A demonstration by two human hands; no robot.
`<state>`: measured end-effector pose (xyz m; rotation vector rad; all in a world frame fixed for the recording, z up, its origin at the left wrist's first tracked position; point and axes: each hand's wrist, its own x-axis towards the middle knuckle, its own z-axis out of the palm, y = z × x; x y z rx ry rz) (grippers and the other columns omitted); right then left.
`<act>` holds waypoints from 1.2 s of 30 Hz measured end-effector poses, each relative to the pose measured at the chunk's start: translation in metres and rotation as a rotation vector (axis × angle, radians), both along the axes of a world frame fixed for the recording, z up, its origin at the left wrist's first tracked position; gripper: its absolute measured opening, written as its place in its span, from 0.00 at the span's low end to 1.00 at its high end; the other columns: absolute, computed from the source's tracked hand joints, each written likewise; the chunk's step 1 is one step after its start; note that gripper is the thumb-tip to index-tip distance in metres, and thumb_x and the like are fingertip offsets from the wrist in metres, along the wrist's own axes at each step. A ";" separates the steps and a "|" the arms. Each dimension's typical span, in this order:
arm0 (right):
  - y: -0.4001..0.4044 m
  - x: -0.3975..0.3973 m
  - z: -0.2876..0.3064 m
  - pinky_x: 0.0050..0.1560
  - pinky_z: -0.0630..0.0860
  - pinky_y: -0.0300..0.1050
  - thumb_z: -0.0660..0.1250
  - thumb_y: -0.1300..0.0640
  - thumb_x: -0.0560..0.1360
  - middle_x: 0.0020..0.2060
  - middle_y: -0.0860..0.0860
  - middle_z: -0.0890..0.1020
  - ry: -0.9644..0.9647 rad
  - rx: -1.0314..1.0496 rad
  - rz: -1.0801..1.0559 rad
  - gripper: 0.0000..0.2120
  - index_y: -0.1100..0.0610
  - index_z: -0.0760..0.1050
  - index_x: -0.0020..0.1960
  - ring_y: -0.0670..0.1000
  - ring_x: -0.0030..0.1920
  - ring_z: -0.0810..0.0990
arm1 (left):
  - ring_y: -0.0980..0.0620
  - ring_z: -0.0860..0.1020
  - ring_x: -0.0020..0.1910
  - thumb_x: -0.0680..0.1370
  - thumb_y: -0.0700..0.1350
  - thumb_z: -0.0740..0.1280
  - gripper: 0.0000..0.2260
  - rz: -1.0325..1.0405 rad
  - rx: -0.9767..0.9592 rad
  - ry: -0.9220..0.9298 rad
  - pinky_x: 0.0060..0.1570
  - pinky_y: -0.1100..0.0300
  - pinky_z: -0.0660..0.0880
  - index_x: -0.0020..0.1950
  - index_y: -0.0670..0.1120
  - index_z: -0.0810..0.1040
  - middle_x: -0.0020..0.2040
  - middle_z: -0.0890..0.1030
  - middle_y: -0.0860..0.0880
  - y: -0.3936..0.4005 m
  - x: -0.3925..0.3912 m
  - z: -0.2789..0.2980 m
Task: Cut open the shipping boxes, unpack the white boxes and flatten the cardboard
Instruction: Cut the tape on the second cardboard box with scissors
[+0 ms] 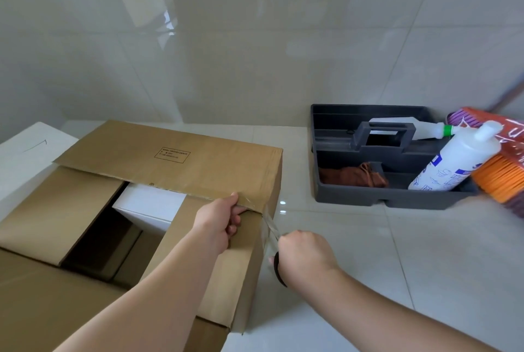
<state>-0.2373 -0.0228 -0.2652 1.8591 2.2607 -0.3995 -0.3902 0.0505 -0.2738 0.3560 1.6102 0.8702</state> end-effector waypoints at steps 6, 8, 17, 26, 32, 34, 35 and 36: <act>-0.003 0.009 0.004 0.40 0.66 0.44 0.62 0.53 0.79 0.48 0.57 0.81 0.017 0.021 0.073 0.06 0.52 0.71 0.44 0.59 0.50 0.81 | 0.58 0.68 0.18 0.77 0.46 0.69 0.07 -0.022 -0.004 0.011 0.17 0.69 0.61 0.43 0.43 0.77 0.37 0.84 0.47 0.002 0.000 -0.001; -0.001 0.012 0.006 0.39 0.66 0.43 0.62 0.56 0.77 0.46 0.56 0.81 -0.007 0.032 0.079 0.05 0.54 0.75 0.44 0.60 0.48 0.81 | 0.58 0.69 0.18 0.77 0.46 0.68 0.07 -0.029 -0.005 0.013 0.17 0.68 0.62 0.44 0.43 0.78 0.37 0.84 0.47 0.002 -0.001 -0.001; 0.000 0.029 0.009 0.36 0.62 0.44 0.62 0.35 0.72 0.42 0.51 0.81 0.033 0.098 -0.048 0.21 0.53 0.64 0.38 0.57 0.45 0.80 | 0.56 0.67 0.23 0.76 0.47 0.69 0.08 0.003 0.039 0.037 0.19 0.66 0.63 0.39 0.44 0.80 0.33 0.83 0.50 -0.002 0.001 0.002; 0.001 0.028 0.004 0.30 0.58 0.44 0.60 0.36 0.74 0.28 0.49 0.67 0.023 0.085 0.035 0.22 0.54 0.64 0.34 0.56 0.34 0.70 | 0.56 0.65 0.23 0.76 0.50 0.69 0.10 0.015 0.096 -0.015 0.20 0.64 0.62 0.40 0.45 0.79 0.34 0.82 0.50 -0.001 0.003 0.012; 0.004 0.026 0.008 0.28 0.55 0.42 0.59 0.38 0.75 0.28 0.48 0.65 0.033 0.062 0.063 0.22 0.54 0.61 0.32 0.54 0.31 0.67 | 0.57 0.66 0.19 0.75 0.49 0.67 0.09 -0.031 0.319 0.139 0.18 0.68 0.59 0.36 0.47 0.74 0.24 0.77 0.54 0.034 0.012 0.061; 0.009 0.021 0.011 0.28 0.56 0.43 0.59 0.41 0.75 0.27 0.48 0.64 0.033 0.079 0.065 0.20 0.54 0.62 0.33 0.55 0.32 0.67 | 0.56 0.66 0.20 0.74 0.50 0.67 0.09 -0.051 0.346 0.167 0.19 0.67 0.60 0.39 0.47 0.74 0.25 0.78 0.53 0.034 0.012 0.061; 0.012 0.019 0.013 0.30 0.58 0.43 0.59 0.42 0.75 0.27 0.49 0.64 0.030 0.087 0.060 0.18 0.54 0.63 0.34 0.55 0.33 0.67 | 0.56 0.67 0.21 0.74 0.52 0.68 0.10 -0.050 0.365 0.166 0.21 0.66 0.62 0.40 0.46 0.74 0.26 0.79 0.53 0.032 0.011 0.059; 0.015 0.018 0.015 0.32 0.59 0.43 0.59 0.44 0.75 0.28 0.49 0.64 0.026 0.093 0.056 0.16 0.54 0.65 0.36 0.56 0.33 0.67 | 0.56 0.68 0.22 0.74 0.53 0.68 0.11 -0.043 0.392 0.169 0.23 0.64 0.64 0.40 0.46 0.74 0.27 0.79 0.53 0.030 0.012 0.055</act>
